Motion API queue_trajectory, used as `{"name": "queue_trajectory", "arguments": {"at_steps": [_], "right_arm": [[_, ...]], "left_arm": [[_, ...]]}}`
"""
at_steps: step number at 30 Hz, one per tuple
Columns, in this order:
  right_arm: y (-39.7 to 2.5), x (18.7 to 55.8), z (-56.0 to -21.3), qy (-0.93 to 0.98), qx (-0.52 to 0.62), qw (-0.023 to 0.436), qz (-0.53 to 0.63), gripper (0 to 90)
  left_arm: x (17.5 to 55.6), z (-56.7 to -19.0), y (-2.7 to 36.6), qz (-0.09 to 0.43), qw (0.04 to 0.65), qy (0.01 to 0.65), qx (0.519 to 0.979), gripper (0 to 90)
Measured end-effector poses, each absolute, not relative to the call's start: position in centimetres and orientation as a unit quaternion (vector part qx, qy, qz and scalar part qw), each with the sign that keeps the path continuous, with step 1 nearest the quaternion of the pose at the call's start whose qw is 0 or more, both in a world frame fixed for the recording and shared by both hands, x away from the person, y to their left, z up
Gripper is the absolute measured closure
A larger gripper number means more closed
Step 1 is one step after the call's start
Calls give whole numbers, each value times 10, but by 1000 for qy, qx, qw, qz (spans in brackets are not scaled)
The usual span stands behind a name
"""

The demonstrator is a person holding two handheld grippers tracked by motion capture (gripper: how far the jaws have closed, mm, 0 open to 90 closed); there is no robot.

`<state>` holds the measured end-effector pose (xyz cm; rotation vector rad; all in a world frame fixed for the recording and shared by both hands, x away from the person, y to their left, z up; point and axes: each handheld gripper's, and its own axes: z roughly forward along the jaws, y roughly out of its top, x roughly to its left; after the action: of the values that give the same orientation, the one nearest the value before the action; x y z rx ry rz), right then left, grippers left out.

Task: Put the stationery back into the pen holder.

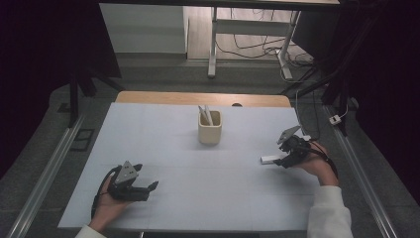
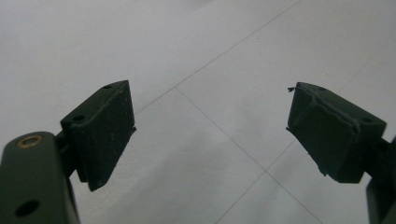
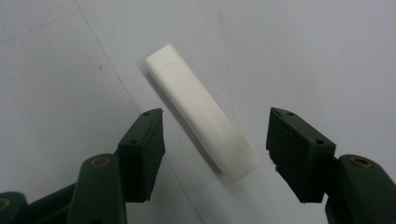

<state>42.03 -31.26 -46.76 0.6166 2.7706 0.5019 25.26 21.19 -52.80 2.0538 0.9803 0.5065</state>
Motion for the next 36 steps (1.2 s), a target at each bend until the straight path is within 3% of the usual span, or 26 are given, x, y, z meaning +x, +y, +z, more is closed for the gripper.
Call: {"name": "queue_trajectory", "arguments": {"at_steps": [23,31,36], "right_arm": [[-311,432,-478,970,174,107,131,405],[-309,439,-480,980,145,88,100,493],[-309,439,-485,983,124,93,96,600]], "left_arm": [[254,-528,212,199,395,387,809,151],[254,-528,213,199,394,388,809,151],[254,-529,213,198,392,388,810,150]]}}
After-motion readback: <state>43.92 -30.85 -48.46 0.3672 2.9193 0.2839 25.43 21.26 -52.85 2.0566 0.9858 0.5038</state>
